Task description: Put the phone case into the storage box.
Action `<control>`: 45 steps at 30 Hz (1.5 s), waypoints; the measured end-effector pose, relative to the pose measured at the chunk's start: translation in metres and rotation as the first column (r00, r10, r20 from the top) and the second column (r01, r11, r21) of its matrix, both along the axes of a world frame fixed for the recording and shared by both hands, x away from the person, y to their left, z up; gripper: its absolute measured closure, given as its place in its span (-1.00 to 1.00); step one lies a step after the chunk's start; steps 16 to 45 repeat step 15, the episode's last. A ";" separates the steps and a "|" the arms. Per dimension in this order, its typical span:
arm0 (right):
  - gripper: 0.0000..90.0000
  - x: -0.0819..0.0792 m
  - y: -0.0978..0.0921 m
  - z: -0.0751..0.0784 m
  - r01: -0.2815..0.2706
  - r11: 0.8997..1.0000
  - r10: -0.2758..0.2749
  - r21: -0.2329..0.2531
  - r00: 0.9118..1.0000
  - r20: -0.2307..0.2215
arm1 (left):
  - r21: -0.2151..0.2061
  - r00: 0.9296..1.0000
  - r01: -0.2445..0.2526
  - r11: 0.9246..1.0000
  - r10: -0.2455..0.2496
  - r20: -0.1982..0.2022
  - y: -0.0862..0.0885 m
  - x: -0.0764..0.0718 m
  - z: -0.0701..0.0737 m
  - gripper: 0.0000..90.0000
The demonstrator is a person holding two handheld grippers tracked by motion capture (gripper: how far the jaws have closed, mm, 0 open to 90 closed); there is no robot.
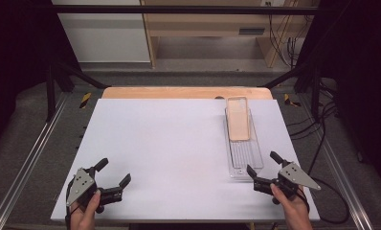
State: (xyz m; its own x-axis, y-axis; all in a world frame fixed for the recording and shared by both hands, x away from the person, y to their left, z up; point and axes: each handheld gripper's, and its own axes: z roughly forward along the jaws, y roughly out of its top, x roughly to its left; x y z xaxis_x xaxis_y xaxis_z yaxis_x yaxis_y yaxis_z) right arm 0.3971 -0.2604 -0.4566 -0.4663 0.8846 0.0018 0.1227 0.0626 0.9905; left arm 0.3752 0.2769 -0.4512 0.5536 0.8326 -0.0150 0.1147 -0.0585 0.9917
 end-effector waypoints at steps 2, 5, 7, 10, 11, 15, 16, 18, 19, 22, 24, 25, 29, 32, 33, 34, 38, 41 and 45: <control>-0.93 0.002 0.002 0.000 -0.005 1.000 0.005 0.000 1.000 0.012 | 0.001 1.000 0.002 1.000 -0.002 0.001 0.000 0.000 0.000 -0.95; -0.93 0.004 0.004 -0.001 -0.008 1.000 0.008 0.011 1.000 0.029 | 0.000 1.000 0.005 1.000 -0.005 0.001 -0.001 0.001 0.000 -0.95; -0.93 0.006 0.005 -0.001 -0.013 1.000 0.012 0.019 0.999 0.038 | 0.001 1.000 0.006 1.000 -0.006 0.002 -0.001 0.001 0.000 -0.95; -0.93 0.009 0.008 -0.001 -0.017 1.000 0.016 0.021 0.999 0.042 | 0.000 1.000 0.005 1.000 -0.005 0.011 -0.002 0.001 0.001 -0.95; -0.93 0.010 0.008 -0.001 -0.017 1.000 0.015 0.026 0.999 0.049 | 0.001 1.000 0.004 1.000 -0.004 0.013 -0.002 0.000 0.001 -0.95; -0.93 0.013 0.012 0.001 -0.003 1.000 0.002 0.023 0.998 0.068 | 0.003 1.000 0.001 1.000 -0.001 0.018 -0.001 0.000 0.001 -0.96; -0.93 0.013 0.012 0.001 -0.003 1.000 0.002 0.023 0.998 0.068 | 0.003 1.000 0.001 1.000 -0.001 0.018 -0.001 0.000 0.001 -0.96; -0.93 0.013 0.012 0.001 -0.003 1.000 0.002 0.023 0.998 0.068 | 0.003 1.000 0.001 1.000 -0.001 0.018 -0.001 0.000 0.001 -0.96; -0.93 0.013 0.012 0.001 -0.003 1.000 0.002 0.023 0.998 0.068 | 0.003 1.000 0.001 1.000 -0.001 0.018 -0.001 0.000 0.001 -0.96; -0.93 0.013 0.012 0.001 -0.003 1.000 0.002 0.023 0.998 0.068 | 0.003 1.000 0.001 1.000 -0.001 0.018 -0.001 0.000 0.001 -0.96; -0.93 0.013 0.012 0.001 -0.003 1.000 0.002 0.023 0.998 0.068 | 0.003 1.000 0.001 1.000 -0.001 0.018 -0.001 0.000 0.001 -0.96; -0.93 0.013 0.012 0.001 -0.003 1.000 0.002 0.023 0.998 0.068 | 0.003 1.000 0.001 1.000 -0.001 0.018 -0.001 0.000 0.001 -0.96; -0.93 0.013 0.012 0.001 -0.003 1.000 0.002 0.023 0.998 0.068 | 0.003 1.000 0.001 1.000 -0.001 0.018 -0.001 0.000 0.001 -0.96; -0.93 0.013 0.012 0.001 -0.003 1.000 0.002 0.023 0.998 0.068 | 0.003 1.000 0.001 1.000 -0.001 0.018 -0.001 0.000 0.001 -0.96; -0.93 0.013 0.012 0.001 -0.003 1.000 0.002 0.023 0.998 0.068 | 0.003 1.000 0.001 1.000 -0.001 0.018 -0.001 0.000 0.001 -0.96; -0.93 0.013 0.012 0.001 -0.003 1.000 0.002 0.023 0.998 0.068 | 0.003 1.000 0.001 1.000 -0.001 0.018 -0.001 0.000 0.001 -0.96; -0.93 0.013 0.012 0.001 -0.003 1.000 0.002 0.023 0.998 0.068 | 0.003 1.000 0.001 1.000 -0.001 0.018 -0.001 0.000 0.001 -0.96; -0.93 0.013 0.012 0.001 -0.003 1.000 0.002 0.023 0.998 0.068 | 0.003 1.000 0.001 1.000 -0.001 0.018 -0.001 0.000 0.001 -0.96; -0.93 0.013 0.012 0.001 -0.003 1.000 0.002 0.023 0.998 0.068 | 0.003 1.000 0.001 1.000 -0.001 0.018 -0.001 0.000 0.001 -0.96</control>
